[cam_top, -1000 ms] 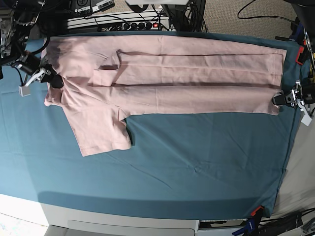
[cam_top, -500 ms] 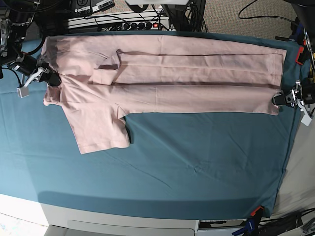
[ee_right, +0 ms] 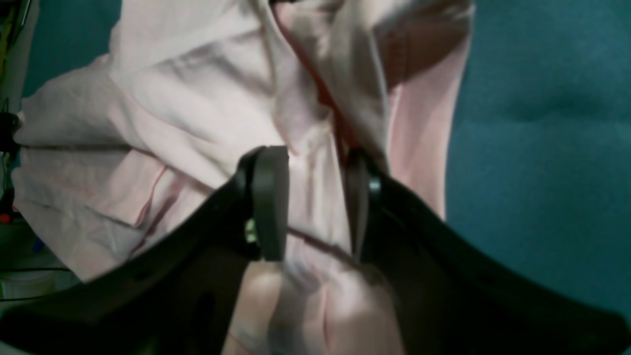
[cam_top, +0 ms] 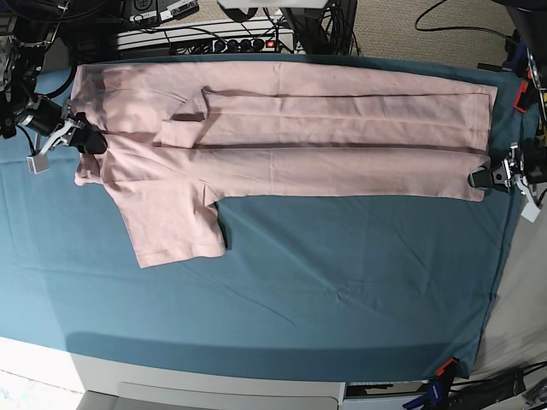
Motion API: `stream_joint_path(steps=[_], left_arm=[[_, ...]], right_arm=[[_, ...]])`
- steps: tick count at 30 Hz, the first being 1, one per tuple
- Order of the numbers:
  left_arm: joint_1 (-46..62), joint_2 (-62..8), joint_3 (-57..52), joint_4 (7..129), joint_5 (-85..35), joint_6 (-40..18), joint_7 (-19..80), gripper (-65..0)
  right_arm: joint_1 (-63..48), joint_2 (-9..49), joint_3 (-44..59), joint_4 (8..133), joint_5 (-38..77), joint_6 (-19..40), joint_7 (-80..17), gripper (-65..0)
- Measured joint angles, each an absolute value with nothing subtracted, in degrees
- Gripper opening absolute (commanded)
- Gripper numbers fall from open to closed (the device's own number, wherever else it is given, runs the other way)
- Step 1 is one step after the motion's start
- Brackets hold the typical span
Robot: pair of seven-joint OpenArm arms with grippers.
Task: Fold the T-shirt properly
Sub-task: 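Lower the folded half onto the shirt and open both grippers, then move the right gripper to the short sleeve and grasp its edge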
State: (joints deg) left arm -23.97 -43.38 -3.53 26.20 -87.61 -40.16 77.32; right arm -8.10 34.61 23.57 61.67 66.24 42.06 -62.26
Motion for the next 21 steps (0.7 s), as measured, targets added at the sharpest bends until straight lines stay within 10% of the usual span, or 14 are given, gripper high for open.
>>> stream_joint_path(steps=[21], left_arm=[[-26.39, -50.13, -3.16, 33.43, -83.85, -39.72, 76.25, -41.5]], right_arm=[[14.55, 32.27, 38.57, 63.55, 48.42, 39.7, -60.88, -42.5]])
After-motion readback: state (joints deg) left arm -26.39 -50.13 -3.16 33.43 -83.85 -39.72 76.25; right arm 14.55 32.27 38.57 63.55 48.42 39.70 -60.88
